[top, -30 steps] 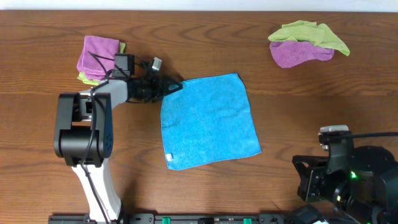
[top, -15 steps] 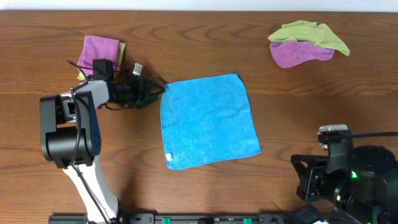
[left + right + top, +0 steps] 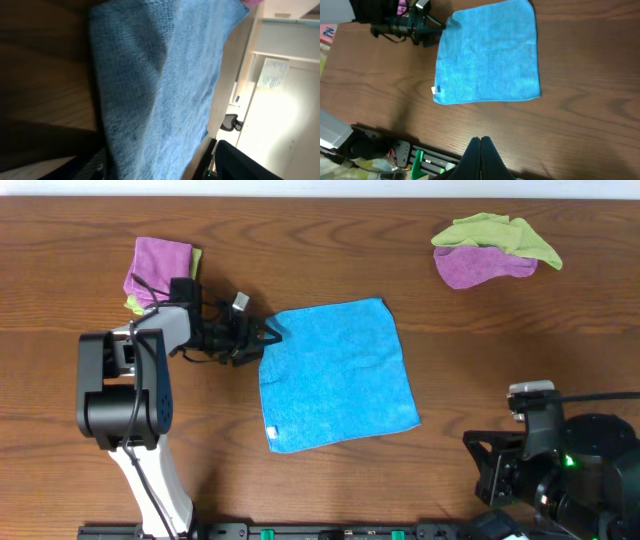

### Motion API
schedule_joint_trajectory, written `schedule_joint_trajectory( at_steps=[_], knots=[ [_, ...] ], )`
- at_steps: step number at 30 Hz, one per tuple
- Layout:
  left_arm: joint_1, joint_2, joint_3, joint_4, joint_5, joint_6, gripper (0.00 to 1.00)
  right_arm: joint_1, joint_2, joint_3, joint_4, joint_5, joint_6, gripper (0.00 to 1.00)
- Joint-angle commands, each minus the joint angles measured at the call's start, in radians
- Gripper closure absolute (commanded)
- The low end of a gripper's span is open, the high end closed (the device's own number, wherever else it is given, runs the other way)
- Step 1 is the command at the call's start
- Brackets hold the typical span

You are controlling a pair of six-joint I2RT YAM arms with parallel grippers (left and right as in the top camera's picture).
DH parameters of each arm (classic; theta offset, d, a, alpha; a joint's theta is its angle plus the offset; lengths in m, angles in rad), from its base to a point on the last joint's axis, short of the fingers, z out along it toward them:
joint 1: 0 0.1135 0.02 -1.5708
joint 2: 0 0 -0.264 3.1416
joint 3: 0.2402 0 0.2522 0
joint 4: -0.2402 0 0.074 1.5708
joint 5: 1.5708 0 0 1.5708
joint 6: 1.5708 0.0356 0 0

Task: Fold the cloth

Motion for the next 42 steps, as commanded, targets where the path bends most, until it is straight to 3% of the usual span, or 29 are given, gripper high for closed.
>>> schedule_joint_trajectory(
  at_steps=[1,6,11,26,29,36,39,42],
  knots=[
    [-0.015,0.077,-0.046,0.037,-0.048,-0.019,0.36,0.007,0.001,-0.003,0.002,-0.013,-0.011,0.98],
    [0.003,0.077,-0.006,0.123,0.085,-0.093,0.46,0.007,0.001,-0.003,-0.004,-0.013,-0.011,0.99],
    [0.008,0.071,0.075,0.118,0.116,-0.104,0.52,0.007,0.001,-0.003,-0.006,-0.013,-0.018,0.98],
    [0.008,-0.063,0.212,0.006,0.068,-0.071,0.52,0.007,0.001,-0.003,-0.011,-0.005,-0.037,0.99],
    [0.008,-0.103,0.212,-0.062,-0.033,-0.023,0.52,0.007,0.001,-0.003,-0.012,-0.005,-0.038,0.99],
    [-0.009,-0.165,0.212,-0.316,-0.443,0.078,0.52,0.007,0.001,-0.003,-0.012,0.011,-0.045,0.99],
    [-0.027,-0.164,0.212,-0.372,-0.527,0.079,0.58,0.007,0.001,-0.003,-0.007,0.056,-0.044,0.99],
    [-0.055,-0.164,0.212,-0.414,-0.587,0.078,0.71,0.007,0.001,-0.013,0.003,0.117,-0.044,0.98]
  ],
)
